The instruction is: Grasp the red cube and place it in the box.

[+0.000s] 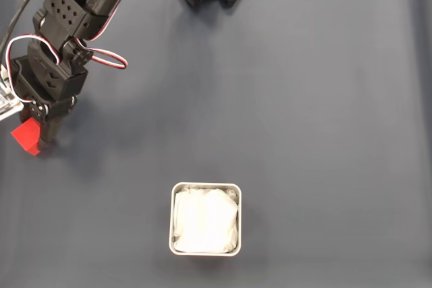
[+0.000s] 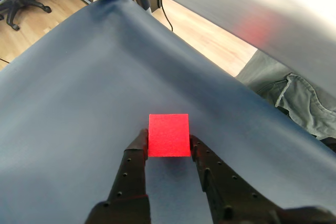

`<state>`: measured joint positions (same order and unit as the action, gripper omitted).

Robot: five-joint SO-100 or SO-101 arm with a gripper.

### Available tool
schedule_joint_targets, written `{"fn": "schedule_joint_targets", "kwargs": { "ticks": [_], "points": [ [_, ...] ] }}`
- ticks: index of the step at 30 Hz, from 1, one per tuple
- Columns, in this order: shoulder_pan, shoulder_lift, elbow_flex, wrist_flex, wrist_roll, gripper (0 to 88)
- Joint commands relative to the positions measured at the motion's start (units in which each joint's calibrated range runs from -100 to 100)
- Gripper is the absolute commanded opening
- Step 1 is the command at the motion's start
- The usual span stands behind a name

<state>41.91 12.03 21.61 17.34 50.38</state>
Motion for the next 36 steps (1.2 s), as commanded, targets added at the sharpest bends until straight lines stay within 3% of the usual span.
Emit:
{"fn": "schedule_joint_targets", "kwargs": {
  "ticks": [1, 36],
  "points": [
    [-1.3, -5.9, -0.9, 0.2, 0.5, 11.1],
    [-16.6, -25.7, -2.2, 12.2, 1.3, 11.6]
  ]
}}
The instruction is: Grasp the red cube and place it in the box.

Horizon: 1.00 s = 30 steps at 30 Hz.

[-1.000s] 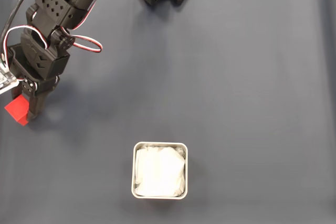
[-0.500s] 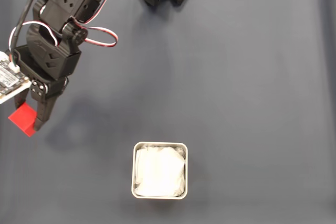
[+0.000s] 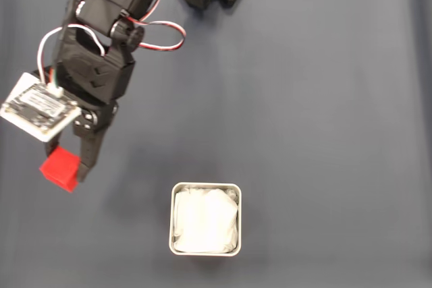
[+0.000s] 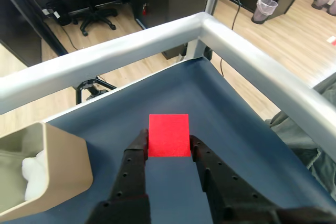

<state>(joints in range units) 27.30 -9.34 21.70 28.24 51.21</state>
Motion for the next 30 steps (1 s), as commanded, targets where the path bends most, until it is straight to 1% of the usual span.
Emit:
{"fn": "schedule_joint_targets", "kwargs": {
  "ticks": [1, 16, 30],
  "points": [
    [-2.6, -4.8, -2.4, 1.7, 0.5, 11.5],
    [-10.5, -9.4, -3.2, 5.4, 1.4, 11.5],
    [-16.3, -8.3, -7.9, 8.3, 1.7, 11.7]
  ]
}}
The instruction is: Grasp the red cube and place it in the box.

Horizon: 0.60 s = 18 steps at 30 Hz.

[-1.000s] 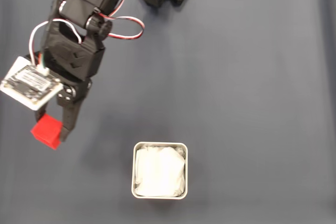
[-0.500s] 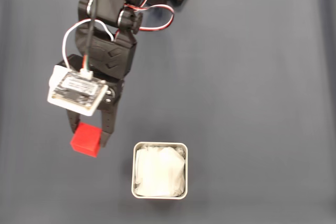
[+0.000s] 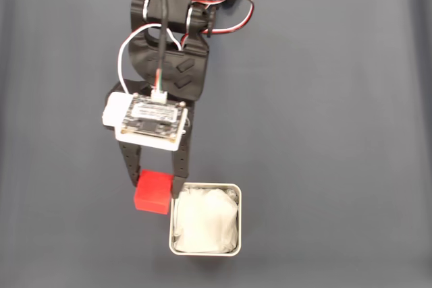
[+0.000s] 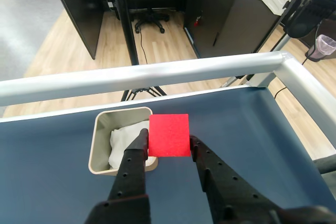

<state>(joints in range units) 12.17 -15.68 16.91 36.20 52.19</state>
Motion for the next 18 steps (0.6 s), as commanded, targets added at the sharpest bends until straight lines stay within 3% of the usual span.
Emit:
{"fn": "schedule_joint_targets", "kwargs": {
  "ticks": [1, 18],
  "points": [
    [-1.5, -1.8, -3.2, 0.4, 0.7, 11.7],
    [-7.0, 1.9, -6.4, 0.4, 0.9, 11.7]
  ]
}}
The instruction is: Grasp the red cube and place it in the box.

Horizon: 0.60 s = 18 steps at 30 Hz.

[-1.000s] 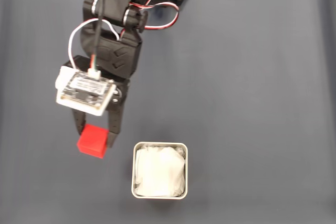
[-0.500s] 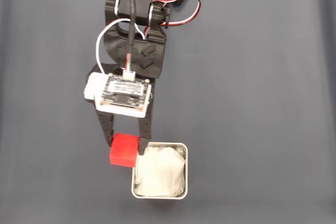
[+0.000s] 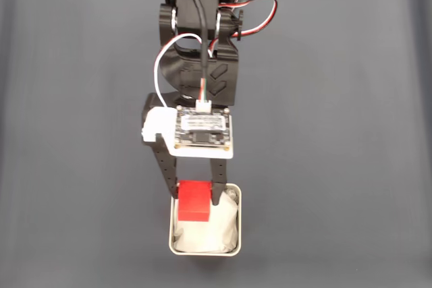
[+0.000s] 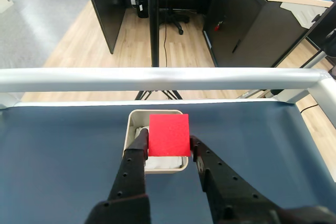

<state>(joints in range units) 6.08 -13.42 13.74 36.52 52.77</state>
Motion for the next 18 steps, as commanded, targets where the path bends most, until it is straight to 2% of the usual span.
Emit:
{"fn": "schedule_joint_targets", "kwargs": {
  "ticks": [1, 18],
  "points": [
    [-1.1, -0.1, -3.4, 0.0, 0.3, 11.7],
    [-2.6, 3.9, -3.9, -0.3, -0.2, 11.6]
  ]
}}
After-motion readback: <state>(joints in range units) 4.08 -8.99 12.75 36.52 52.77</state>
